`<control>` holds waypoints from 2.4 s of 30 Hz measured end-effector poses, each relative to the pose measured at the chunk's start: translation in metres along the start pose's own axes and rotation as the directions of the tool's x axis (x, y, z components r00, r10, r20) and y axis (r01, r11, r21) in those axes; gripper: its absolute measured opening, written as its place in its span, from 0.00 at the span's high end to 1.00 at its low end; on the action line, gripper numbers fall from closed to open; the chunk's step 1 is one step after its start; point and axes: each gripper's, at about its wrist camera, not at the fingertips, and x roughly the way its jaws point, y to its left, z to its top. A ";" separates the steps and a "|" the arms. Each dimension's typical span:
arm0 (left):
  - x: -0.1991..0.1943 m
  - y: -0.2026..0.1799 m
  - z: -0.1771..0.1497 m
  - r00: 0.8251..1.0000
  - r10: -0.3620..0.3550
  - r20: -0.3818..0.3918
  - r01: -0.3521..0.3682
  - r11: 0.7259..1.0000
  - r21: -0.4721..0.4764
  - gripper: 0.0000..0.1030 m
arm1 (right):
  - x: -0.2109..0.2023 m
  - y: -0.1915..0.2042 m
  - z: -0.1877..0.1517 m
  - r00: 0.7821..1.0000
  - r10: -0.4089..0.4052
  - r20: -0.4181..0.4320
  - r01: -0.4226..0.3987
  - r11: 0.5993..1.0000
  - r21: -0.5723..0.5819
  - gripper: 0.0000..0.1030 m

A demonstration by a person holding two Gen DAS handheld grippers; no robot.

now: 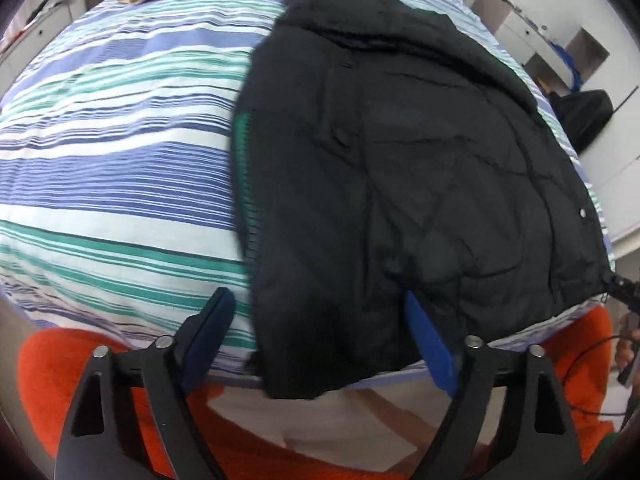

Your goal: Fold large clothes

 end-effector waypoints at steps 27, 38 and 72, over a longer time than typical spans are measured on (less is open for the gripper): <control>-0.035 0.000 -0.006 0.998 -0.045 0.047 0.046 0.998 -0.035 0.83 | -0.006 0.021 0.014 0.999 0.016 0.033 -0.014 0.999 -0.051 0.82; -0.061 -0.007 -0.015 0.997 -0.048 0.057 0.047 0.999 0.016 0.84 | -0.026 0.022 0.008 0.998 0.039 0.057 -0.035 0.998 -0.056 0.83; -0.112 -0.013 0.191 0.943 -0.108 0.315 0.117 0.993 -0.009 0.78 | -0.065 0.044 0.179 0.885 0.376 0.276 -0.388 0.922 -0.011 0.85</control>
